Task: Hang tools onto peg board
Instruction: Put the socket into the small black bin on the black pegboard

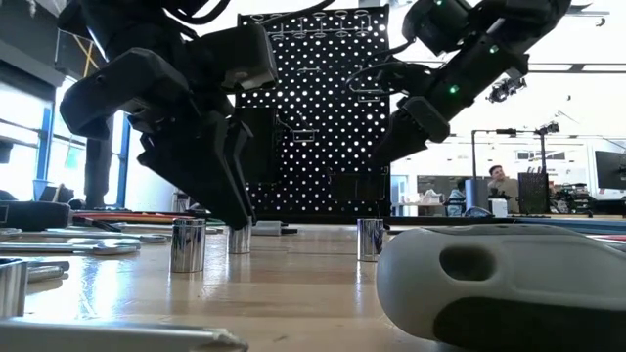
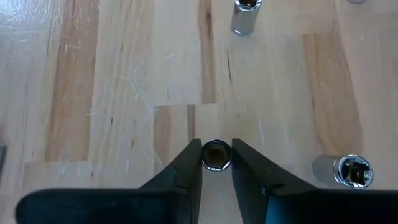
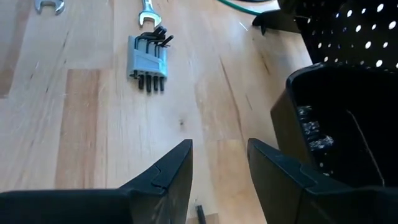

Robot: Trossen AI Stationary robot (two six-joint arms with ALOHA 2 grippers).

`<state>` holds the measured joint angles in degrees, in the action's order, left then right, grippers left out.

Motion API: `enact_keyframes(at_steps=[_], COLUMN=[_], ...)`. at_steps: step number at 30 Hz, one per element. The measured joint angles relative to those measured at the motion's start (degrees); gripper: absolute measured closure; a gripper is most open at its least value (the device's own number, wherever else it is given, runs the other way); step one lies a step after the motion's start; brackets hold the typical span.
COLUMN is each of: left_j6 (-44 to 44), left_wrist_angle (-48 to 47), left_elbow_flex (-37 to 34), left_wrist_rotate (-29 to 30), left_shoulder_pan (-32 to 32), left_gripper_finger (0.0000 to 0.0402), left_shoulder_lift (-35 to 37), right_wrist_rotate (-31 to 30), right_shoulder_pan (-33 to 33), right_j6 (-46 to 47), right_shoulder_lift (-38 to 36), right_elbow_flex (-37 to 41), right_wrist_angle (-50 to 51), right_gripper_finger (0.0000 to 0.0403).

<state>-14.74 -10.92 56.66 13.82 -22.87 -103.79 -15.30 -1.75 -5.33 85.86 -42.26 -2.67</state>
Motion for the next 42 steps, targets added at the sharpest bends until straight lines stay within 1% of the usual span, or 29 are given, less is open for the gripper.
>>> enact_keyframes(at_steps=[7, 12, 14, 19, 21, 24, 27, 29, 31, 33, 35, 37, 42], left_j6=[0.84, 1.75, 2.84, 7.89, 10.46, 14.64, 18.67, 21.34, 23.73, 25.41, 26.35, 27.15, 27.36], left_wrist_angle=[0.41, 0.46, 0.39, 0.51, 1.0, 4.13, 8.76, 11.25, 13.95, 16.42, 18.65, 18.88, 18.93], left_elbow_flex=[0.0, 0.05, 0.74, 3.95, 5.09, 5.75, 5.77, 5.77, 5.77, 5.79, 5.79, 5.79, 5.75], left_wrist_rotate=[0.2, 1.57, 2.54, 6.47, 9.04, 12.84, 14.93, 15.13, 14.61, 12.46, 10.9, 10.47, 10.36], left_shoulder_pan=[0.0, 0.0, 0.0, 0.56, 0.92, 1.62, 2.48, 3.09, 3.68, 4.42, 5.18, 5.52, 6.01], left_gripper_finger=[0.035, 0.0351, 0.0351, 0.0352, 0.0352, 0.0352, 0.0352, 0.0353, 0.0353, 0.0353, 0.0353, 0.0353, 0.0353], left_shoulder_lift=[0.0, 0.0, -0.02, 0.01, 0.49, 2.87, 6.62, 9.12, 11.11, 12.49, 12.96, 13.0, 12.98], right_wrist_rotate=[-2.05, -4.01, -3.18, 1.32, 2.74, 4.55, 5.29, 5.3, 5.3, 5.3, 5.19, 4.55, 3.31], right_shoulder_pan=[2.2, 4.03, 4.9, 7.71, 8.86, 10.55, 11.95, 12.73, 13.48, 14.06, 14.45, 14.69, 14.9], right_j6=[2.24, 4.75, 5.5, 7.29, 8.02, 8.23, 9.14, 9.42, 9.16, 7.96, 6.69, 5.61, 3.8], right_shoulder_lift=[-0.32, -4.19, -6.38, -11.26, -11.9, -11.7, -11.02, -10.37, -9.69, -8.9, -8.65, -8.5, -8.44], right_elbow_flex=[-0.02, -0.02, -0.02, -0.02, -0.07, -0.09, -0.08, -0.09, -0.09, -0.07, -0.07, -0.07, -0.07], right_wrist_angle=[2.88, 8.14, 9.14, 8.84, 8.25, 8.13, 7.17, 4.93, 2.03, -1.81, -4.98, -8.12, -11.3], right_gripper_finger=[0.0253, 0.0253, 0.0253, 0.0253, 0.0253, 0.0253, 0.0253, 0.0253, 0.0253, 0.0253, 0.0253, 0.0253, 0.0253])
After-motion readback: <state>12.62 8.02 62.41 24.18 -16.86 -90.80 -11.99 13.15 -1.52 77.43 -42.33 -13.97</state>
